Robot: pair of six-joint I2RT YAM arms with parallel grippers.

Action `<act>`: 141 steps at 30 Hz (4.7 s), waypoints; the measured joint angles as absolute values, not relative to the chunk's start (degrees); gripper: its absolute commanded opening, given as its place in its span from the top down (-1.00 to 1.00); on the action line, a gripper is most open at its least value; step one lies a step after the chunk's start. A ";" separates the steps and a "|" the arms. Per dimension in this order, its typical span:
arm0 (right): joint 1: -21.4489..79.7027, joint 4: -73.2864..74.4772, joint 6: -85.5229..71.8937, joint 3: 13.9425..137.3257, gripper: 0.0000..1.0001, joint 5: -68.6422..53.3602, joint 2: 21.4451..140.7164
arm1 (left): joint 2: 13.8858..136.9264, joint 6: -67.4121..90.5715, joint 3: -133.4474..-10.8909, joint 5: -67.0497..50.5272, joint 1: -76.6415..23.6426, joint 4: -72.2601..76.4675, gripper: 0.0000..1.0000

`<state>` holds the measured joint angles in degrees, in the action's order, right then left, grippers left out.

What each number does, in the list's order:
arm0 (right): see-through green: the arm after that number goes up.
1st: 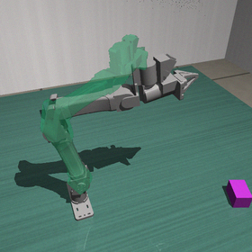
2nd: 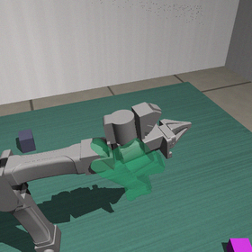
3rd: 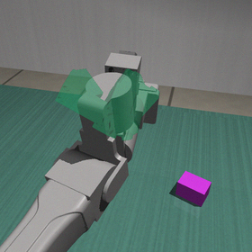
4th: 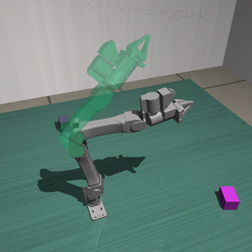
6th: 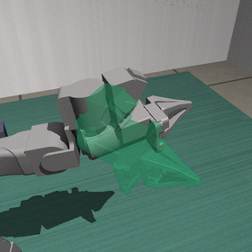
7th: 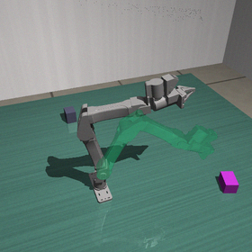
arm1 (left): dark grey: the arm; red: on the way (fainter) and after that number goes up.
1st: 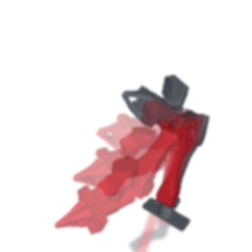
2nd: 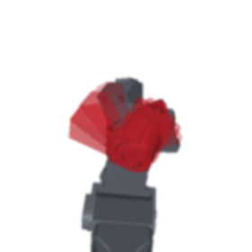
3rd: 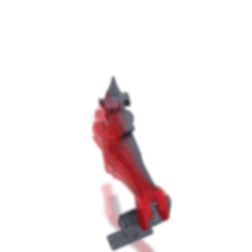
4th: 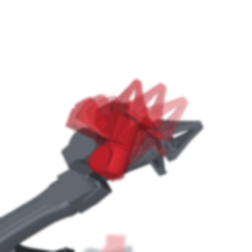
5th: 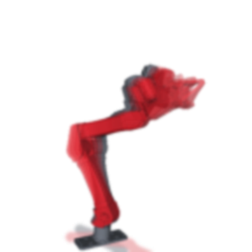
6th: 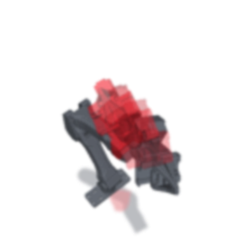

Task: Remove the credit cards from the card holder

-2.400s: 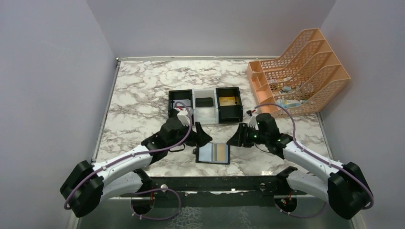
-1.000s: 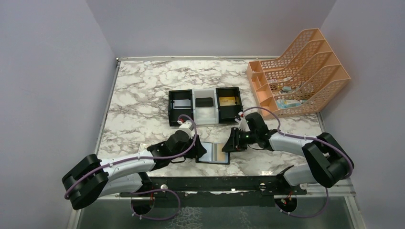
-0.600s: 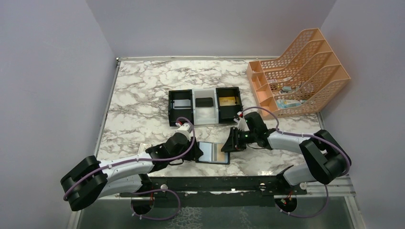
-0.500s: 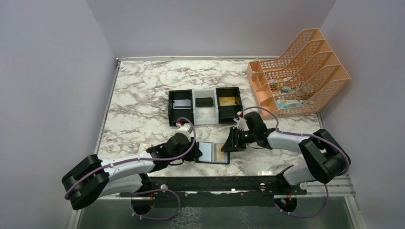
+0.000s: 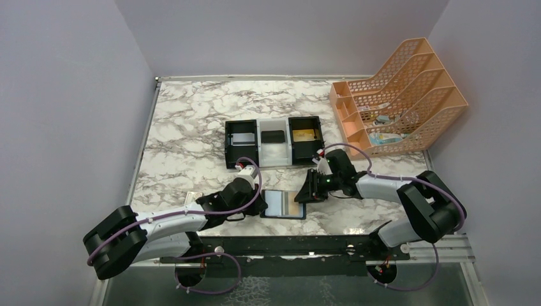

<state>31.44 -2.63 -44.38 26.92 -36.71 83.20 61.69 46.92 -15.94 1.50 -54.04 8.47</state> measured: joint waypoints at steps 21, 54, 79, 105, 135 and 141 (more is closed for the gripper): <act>31.44 -4.36 -47.22 28.82 0.37 -37.82 85.58 | 61.69 47.68 -15.07 0.69 -54.13 8.93 0.86; 31.81 -1.39 -43.66 30.35 0.43 -35.48 86.37 | 62.30 49.21 -13.58 0.71 -54.39 11.18 0.73; 31.83 -3.68 -43.31 30.50 0.43 -39.86 86.24 | 64.79 48.95 -13.82 0.64 -54.57 13.52 0.92; 40.45 -6.07 -44.80 39.31 0.35 -42.09 89.60 | 61.60 53.71 -13.80 9.13 -60.51 11.46 0.70; 40.56 -6.17 -46.44 32.64 0.40 -30.94 87.35 | 54.06 50.61 -15.66 7.42 -60.86 10.33 0.20; 40.56 -7.16 -46.65 32.67 0.41 -31.62 89.73 | 57.67 50.41 -16.29 7.07 -60.88 10.90 0.38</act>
